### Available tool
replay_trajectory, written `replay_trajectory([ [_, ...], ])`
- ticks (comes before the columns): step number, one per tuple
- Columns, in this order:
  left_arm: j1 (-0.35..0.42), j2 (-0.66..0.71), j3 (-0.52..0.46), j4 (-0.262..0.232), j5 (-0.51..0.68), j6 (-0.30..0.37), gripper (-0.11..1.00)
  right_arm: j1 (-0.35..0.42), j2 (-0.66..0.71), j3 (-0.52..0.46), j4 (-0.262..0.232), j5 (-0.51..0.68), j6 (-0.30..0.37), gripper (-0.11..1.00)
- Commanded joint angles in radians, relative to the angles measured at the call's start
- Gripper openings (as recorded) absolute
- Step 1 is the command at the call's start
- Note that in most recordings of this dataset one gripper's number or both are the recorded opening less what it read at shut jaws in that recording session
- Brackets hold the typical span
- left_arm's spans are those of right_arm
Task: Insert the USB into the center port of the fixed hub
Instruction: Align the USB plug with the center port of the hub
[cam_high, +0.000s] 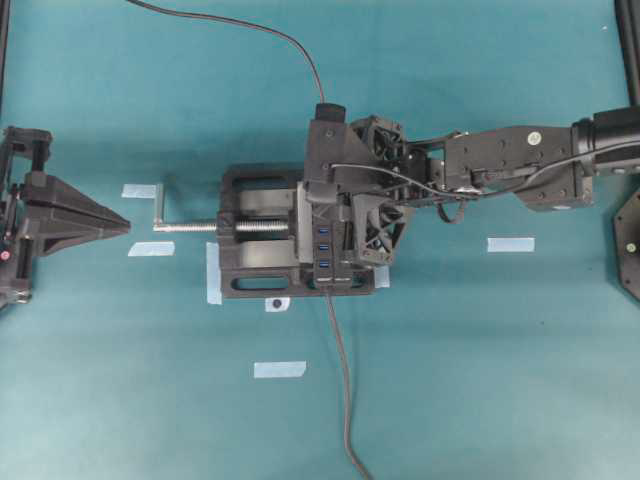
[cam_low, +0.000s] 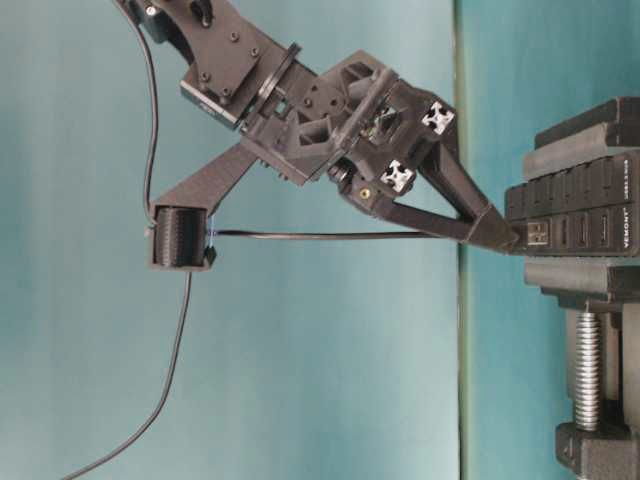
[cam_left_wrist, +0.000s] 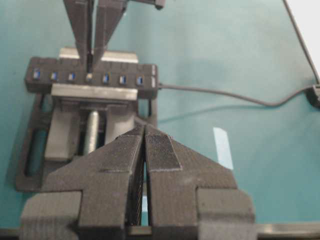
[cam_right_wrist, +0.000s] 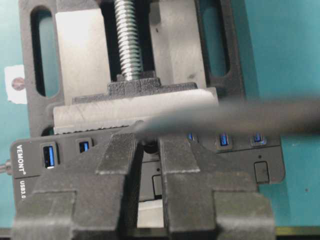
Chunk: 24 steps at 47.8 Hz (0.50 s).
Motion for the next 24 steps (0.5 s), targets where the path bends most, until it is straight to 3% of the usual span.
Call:
replay_trajectory([
  [1,0.000,0.005,-0.021,0.002,-0.008,-0.002,0.00,0.003,-0.012,-0.005,0.000,-0.006,0.006,0.09],
  [24,0.000,0.005,-0.025,0.002,-0.008,-0.002,0.00,0.002,0.009,0.008,0.002,-0.023,0.003,0.09],
])
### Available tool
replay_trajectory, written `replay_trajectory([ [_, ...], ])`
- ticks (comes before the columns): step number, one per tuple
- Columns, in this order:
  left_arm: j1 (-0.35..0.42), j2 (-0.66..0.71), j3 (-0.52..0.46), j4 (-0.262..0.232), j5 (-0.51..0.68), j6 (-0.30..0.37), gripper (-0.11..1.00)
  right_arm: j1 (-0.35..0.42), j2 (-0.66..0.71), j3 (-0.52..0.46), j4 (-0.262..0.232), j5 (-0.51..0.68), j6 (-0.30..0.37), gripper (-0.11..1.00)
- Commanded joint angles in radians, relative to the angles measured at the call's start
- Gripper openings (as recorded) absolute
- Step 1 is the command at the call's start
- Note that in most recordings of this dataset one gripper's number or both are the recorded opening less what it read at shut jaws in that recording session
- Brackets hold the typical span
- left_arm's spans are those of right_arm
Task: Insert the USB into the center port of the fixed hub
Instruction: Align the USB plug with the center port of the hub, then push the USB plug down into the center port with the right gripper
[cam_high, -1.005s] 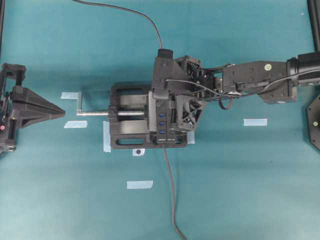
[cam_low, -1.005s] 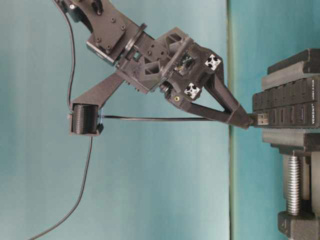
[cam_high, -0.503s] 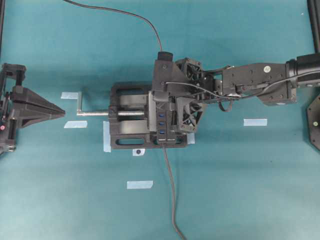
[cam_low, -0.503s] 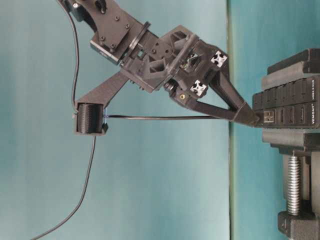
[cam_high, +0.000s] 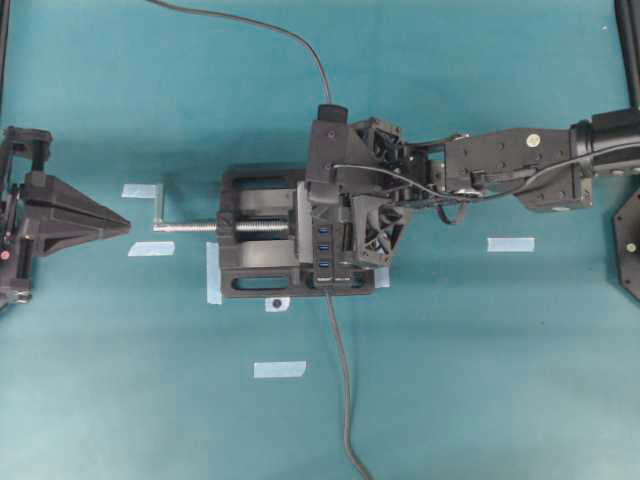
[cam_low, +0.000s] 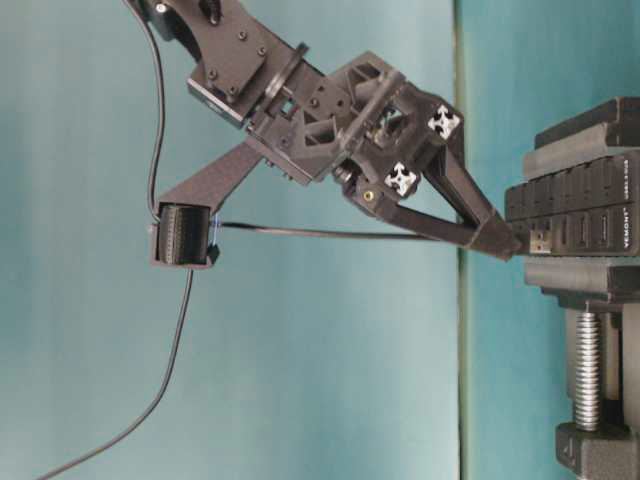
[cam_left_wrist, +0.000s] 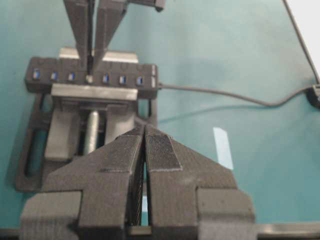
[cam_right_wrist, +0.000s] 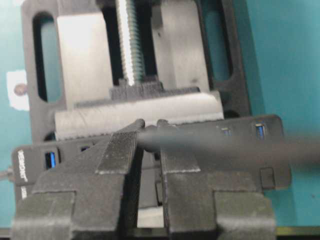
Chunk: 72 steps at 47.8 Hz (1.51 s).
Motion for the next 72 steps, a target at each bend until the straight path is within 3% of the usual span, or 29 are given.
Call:
replay_trajectory([
  [1,0.000,0.005,-0.023,0.002,-0.006,-0.002,0.00,0.002,-0.003,-0.002,0.002,0.005,0.002,0.09],
  [42,0.000,0.005,-0.017,0.002,-0.008,-0.002,0.00,-0.014,-0.011,-0.017,-0.015,0.083,-0.006,0.08],
  [56,0.000,0.005,-0.015,0.002,-0.006,-0.002,0.00,-0.009,-0.012,-0.044,-0.015,0.166,-0.017,0.08],
  [72,0.000,0.005,-0.009,0.002,-0.008,-0.002,0.00,-0.009,0.008,-0.063,-0.015,0.166,-0.037,0.08],
])
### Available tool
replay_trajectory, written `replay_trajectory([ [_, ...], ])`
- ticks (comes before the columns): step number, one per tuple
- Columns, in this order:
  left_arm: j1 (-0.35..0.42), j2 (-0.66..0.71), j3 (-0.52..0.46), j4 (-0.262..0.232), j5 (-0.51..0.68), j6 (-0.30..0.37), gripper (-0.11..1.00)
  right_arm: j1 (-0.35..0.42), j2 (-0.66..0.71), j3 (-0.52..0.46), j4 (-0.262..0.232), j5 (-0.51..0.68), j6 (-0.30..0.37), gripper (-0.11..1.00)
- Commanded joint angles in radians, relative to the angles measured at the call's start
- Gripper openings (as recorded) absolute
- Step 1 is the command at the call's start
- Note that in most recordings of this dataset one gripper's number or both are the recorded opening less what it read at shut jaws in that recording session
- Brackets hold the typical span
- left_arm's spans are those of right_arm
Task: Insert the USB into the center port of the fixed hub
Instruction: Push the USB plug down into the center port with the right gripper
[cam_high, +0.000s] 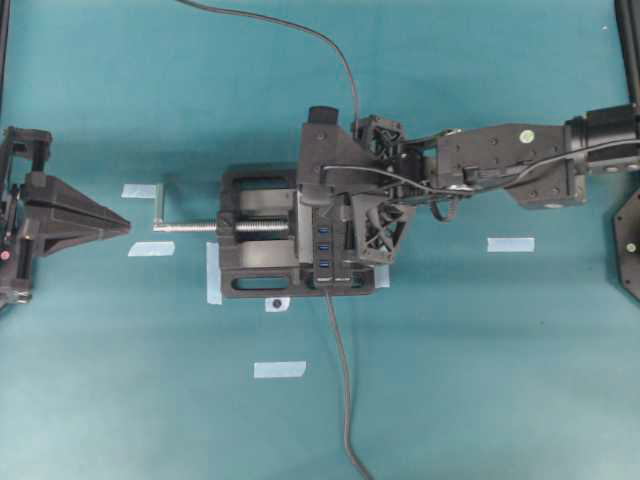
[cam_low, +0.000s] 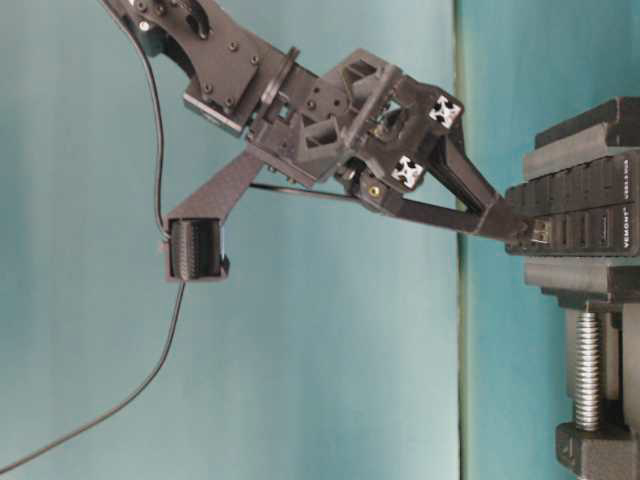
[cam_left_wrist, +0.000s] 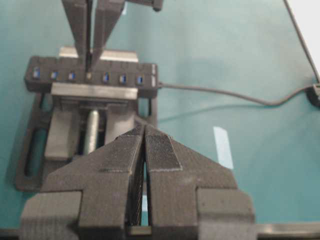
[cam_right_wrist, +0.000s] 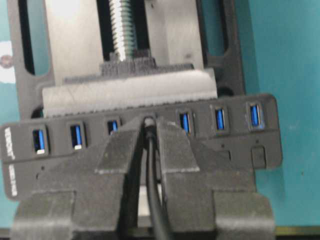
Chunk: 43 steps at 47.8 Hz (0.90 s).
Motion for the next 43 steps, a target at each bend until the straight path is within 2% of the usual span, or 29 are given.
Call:
replay_trajectory([
  [1,0.000,0.005,-0.011,0.002,-0.008,-0.002,0.00,-0.006,-0.003,-0.014,-0.003,0.003,-0.009,0.08],
  [43,0.000,0.005,-0.009,0.002,-0.009,-0.002,0.00,-0.006,0.044,-0.002,0.006,-0.006,-0.009,0.08],
])
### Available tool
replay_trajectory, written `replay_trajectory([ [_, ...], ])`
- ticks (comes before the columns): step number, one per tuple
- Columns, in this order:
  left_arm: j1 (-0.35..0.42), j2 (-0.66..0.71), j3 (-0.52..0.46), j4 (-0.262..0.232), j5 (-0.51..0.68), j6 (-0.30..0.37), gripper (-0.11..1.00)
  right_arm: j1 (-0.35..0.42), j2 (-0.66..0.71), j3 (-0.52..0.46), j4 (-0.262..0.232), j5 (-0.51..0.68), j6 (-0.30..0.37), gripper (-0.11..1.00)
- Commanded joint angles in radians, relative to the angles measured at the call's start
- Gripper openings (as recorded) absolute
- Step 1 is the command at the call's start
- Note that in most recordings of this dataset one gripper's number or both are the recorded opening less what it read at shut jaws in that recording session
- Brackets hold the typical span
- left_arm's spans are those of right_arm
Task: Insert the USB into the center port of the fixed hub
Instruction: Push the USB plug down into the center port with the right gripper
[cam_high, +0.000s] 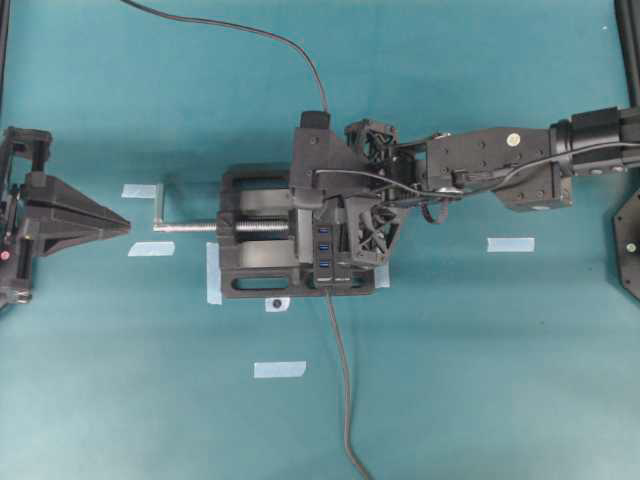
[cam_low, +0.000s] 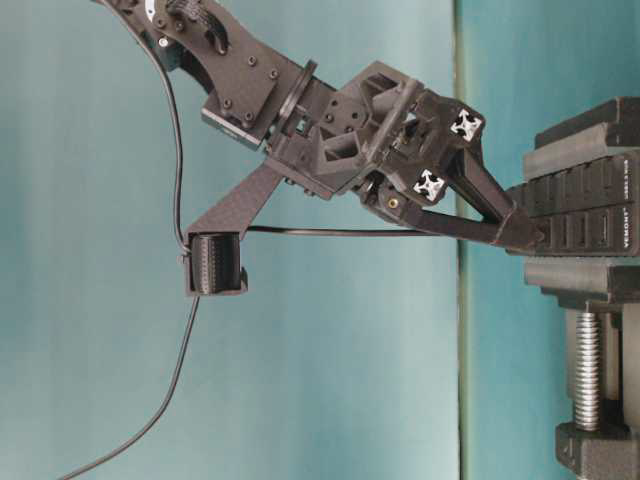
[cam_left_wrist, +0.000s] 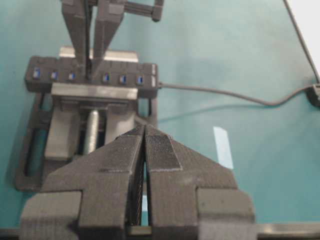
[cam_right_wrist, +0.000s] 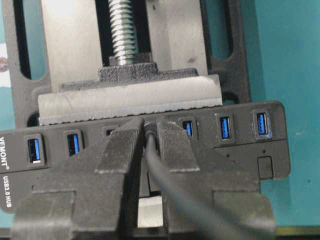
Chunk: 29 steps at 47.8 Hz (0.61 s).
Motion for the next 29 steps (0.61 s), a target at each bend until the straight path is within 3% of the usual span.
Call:
replay_trajectory([
  [1,0.002,0.005,-0.011,0.002,-0.011,-0.002,0.00,-0.006,0.006,0.009,0.002,0.006,-0.006,0.08],
  [29,0.000,0.005,-0.011,0.002,-0.011,-0.002,0.00,-0.006,-0.005,0.005,0.003,-0.055,-0.002,0.08],
])
